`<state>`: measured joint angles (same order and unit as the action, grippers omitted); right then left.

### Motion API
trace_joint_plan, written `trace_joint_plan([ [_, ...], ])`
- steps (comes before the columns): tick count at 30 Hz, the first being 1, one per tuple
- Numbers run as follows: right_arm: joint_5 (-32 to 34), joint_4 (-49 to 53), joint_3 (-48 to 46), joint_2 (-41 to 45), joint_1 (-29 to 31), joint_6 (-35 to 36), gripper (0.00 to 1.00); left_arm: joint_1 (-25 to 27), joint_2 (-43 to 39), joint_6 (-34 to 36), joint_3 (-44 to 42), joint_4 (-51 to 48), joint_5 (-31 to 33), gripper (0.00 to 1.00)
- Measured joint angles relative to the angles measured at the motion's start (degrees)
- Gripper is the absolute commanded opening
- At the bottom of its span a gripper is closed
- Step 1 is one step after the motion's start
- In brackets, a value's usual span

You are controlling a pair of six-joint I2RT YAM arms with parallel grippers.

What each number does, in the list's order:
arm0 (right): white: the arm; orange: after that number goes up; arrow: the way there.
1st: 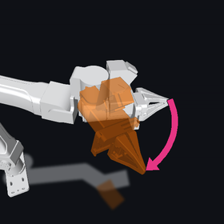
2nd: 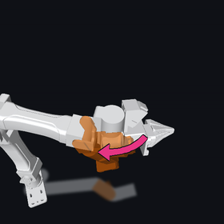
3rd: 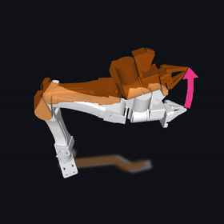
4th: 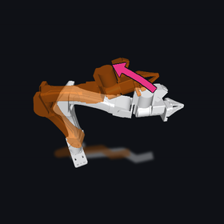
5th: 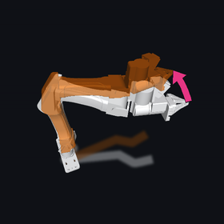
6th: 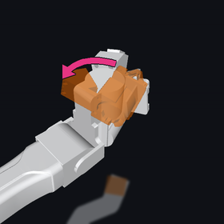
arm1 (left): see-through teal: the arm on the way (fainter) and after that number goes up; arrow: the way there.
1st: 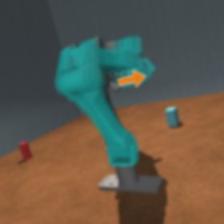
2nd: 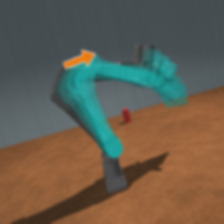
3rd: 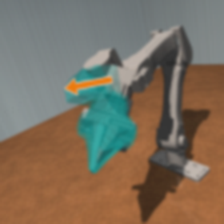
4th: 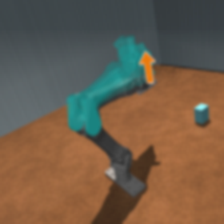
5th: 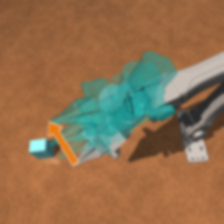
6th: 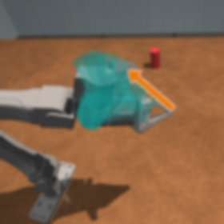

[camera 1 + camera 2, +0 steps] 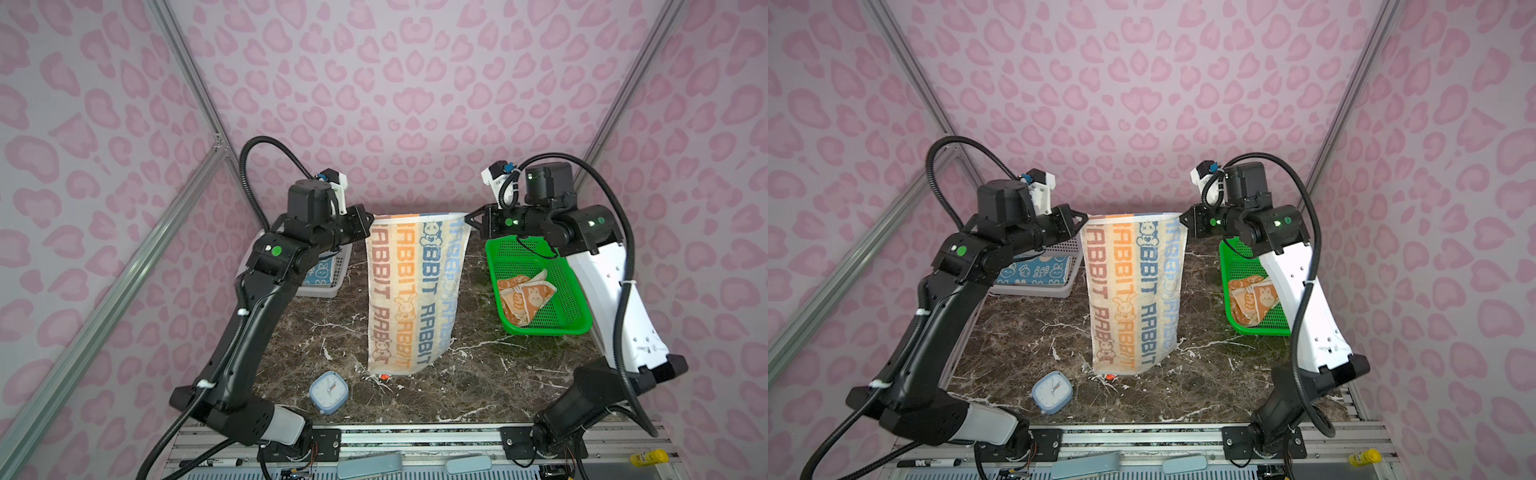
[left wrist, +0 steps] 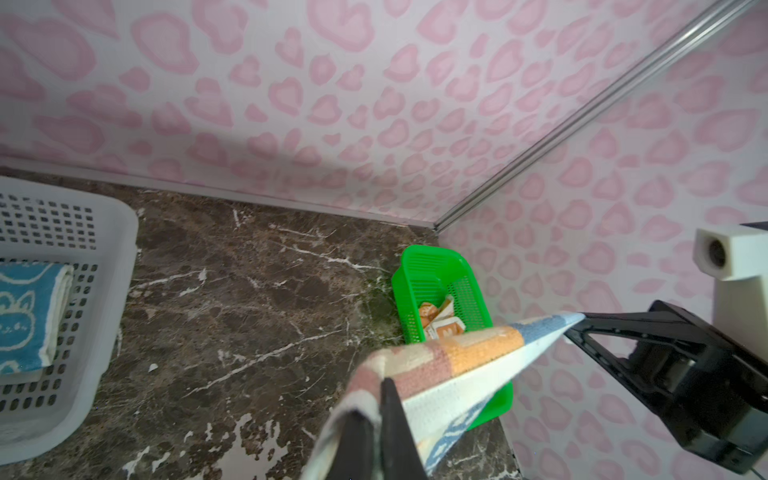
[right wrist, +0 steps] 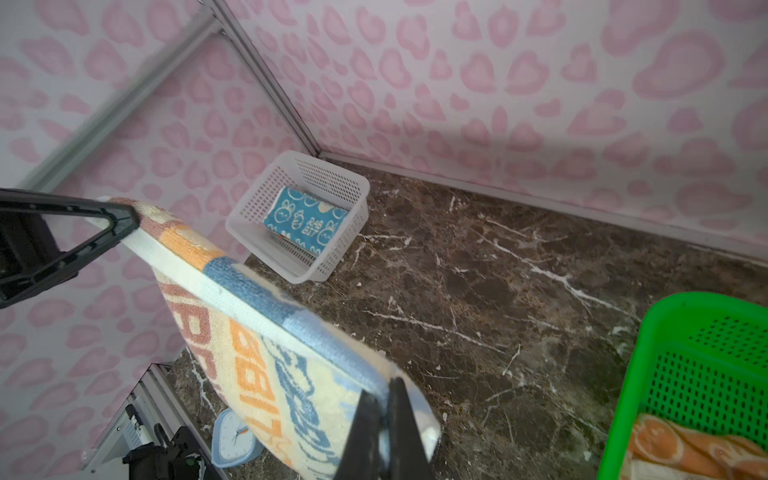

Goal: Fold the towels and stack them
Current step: 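Lower the hanging towel onto the table with both grippers, laying it flat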

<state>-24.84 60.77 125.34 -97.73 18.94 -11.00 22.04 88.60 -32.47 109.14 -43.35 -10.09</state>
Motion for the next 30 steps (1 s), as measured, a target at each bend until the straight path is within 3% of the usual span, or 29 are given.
trace_joint_plan([
  [10,-4.59,-2.64,4.83,-21.51,-7.52,-1.97,0.00,-4.24,27.23,2.08,10.95,2.25,-5.20,0.02],
  [15,-7.34,-3.58,9.77,-28.17,-9.07,-2.36,0.00,-4.48,32.68,2.49,14.78,3.28,-5.25,0.02],
  [24,-8.81,-3.89,8.11,-31.34,-9.18,-2.29,0.00,-5.05,36.50,2.49,13.86,3.65,-4.87,0.03],
  [27,-9.62,-3.65,14.12,-34.91,-9.51,-2.51,0.00,-5.66,39.08,2.60,18.51,2.67,-4.92,0.03],
  [30,-10.84,-1.55,27.17,-41.31,-9.77,-3.56,0.00,-6.54,40.83,2.64,23.34,2.36,-5.20,0.03],
])
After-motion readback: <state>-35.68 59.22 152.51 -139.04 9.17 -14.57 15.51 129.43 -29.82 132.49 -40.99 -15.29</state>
